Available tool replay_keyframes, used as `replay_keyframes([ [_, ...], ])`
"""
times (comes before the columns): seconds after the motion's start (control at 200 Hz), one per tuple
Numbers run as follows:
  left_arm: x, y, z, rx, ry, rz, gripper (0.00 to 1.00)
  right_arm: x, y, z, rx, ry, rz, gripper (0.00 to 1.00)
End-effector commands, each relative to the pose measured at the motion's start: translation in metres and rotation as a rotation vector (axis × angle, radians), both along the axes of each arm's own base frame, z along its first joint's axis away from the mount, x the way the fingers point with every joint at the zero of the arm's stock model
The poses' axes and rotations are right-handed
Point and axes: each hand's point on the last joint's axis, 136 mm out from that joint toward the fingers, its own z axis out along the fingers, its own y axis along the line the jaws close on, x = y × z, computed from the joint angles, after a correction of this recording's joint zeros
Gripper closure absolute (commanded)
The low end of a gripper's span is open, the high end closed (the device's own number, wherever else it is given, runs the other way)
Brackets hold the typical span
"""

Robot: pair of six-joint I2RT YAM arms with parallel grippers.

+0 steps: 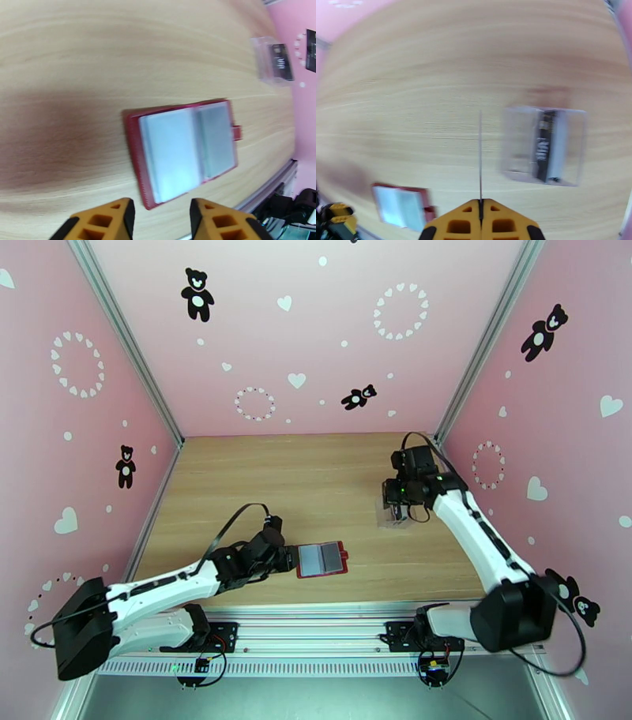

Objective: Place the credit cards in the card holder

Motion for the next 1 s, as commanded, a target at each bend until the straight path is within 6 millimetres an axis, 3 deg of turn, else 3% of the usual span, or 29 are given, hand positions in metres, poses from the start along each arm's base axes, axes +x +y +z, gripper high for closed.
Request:
replay_keyframes([
  [0.0, -0.006, -0.012, 0.037, -0.138, -0.103, -0.104, 0.48, -0.03, 0.061, 0.031, 0.293, -0.049, 0.198, 1.0],
  [0.165, -0.026, -0.018, 0.095, -0.342, -0.243, -0.219, 0.38, -0.085, 0.114, 0.06, 0.47, -0.084, 0.419, 1.0],
  [0.25, -0.036, -0.015, 0.115, -0.418, -0.301, -0.258, 0.35, -0.111, 0.133, 0.068, 0.562, -0.084, 0.502, 1.0],
  [0.375, -0.048, -0.014, 0.136, -0.511, -0.351, -0.304, 0.37, -0.133, 0.156, 0.076, 0.709, -0.06, 0.572, 1.0],
  [0.535, -0.053, -0.013, 0.147, -0.55, -0.368, -0.321, 0.4, -0.155, 0.177, 0.07, 0.753, -0.014, 0.644, 1.0],
  [0.756, -0.052, -0.018, 0.148, -0.566, -0.357, -0.328, 0.43, -0.17, 0.191, 0.073, 0.781, 0.003, 0.704, 1.0],
  [0.881, -0.053, -0.019, 0.153, -0.589, -0.357, -0.33, 0.5, -0.173, 0.196, 0.067, 0.772, 0.025, 0.716, 1.0],
  [0.996, -0.055, -0.02, 0.156, -0.613, -0.331, -0.329, 0.66, -0.176, 0.199, 0.063, 0.765, 0.035, 0.727, 1.0],
])
